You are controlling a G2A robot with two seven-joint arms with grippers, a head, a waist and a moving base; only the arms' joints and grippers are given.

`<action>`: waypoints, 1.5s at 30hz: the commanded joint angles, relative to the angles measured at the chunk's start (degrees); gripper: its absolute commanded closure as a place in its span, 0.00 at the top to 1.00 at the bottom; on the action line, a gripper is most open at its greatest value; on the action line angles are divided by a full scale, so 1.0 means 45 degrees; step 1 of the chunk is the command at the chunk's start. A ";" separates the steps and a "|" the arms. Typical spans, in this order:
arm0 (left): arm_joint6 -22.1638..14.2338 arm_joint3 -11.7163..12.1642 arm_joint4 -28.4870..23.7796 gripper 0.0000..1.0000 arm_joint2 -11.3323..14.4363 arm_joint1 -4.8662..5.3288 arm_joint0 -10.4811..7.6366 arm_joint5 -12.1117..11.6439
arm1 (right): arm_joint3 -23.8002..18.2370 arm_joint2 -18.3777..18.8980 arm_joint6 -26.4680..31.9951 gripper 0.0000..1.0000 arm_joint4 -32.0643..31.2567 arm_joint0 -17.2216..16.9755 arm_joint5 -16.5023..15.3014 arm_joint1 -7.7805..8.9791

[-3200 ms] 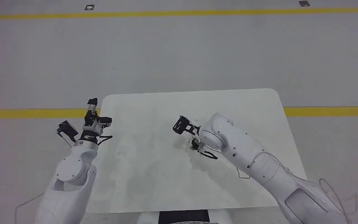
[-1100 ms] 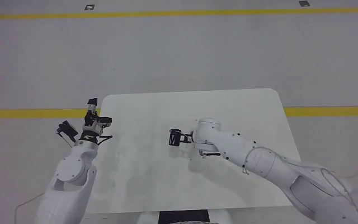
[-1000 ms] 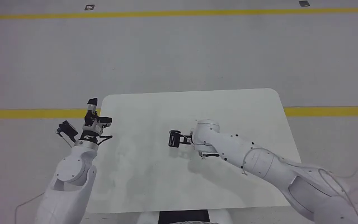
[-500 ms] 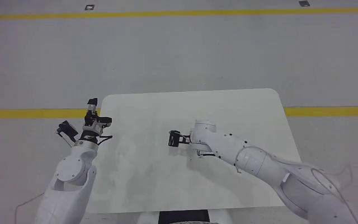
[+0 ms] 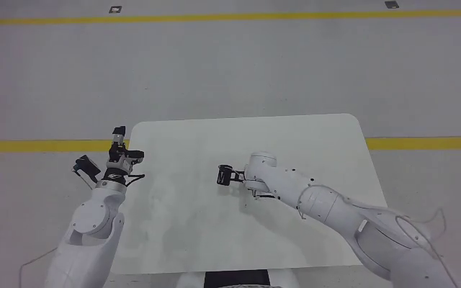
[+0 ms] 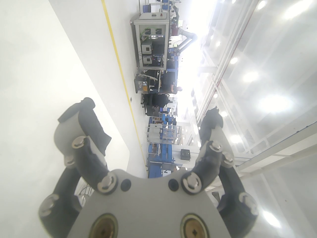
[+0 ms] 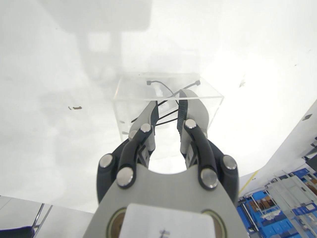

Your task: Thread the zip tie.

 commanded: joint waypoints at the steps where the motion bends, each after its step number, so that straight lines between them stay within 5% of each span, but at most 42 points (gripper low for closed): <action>1: 0.0000 0.0000 0.0000 1.00 0.0000 0.0000 0.0000 0.0000 | 0.0115 0.0028 -0.0018 0.21 -0.0021 -0.0021 0.0000 -0.0058; 25: 0.0000 0.0000 0.0000 1.00 0.0000 0.0000 0.0000 0.0000 | 0.0456 0.0331 0.0317 0.00 0.0091 -0.0178 0.0000 -0.0427; 45: 0.0000 0.0000 0.0000 1.00 0.0000 0.0000 0.0000 0.0000 | -0.1588 0.1659 0.1617 0.00 -0.0038 -0.1067 0.0000 0.0286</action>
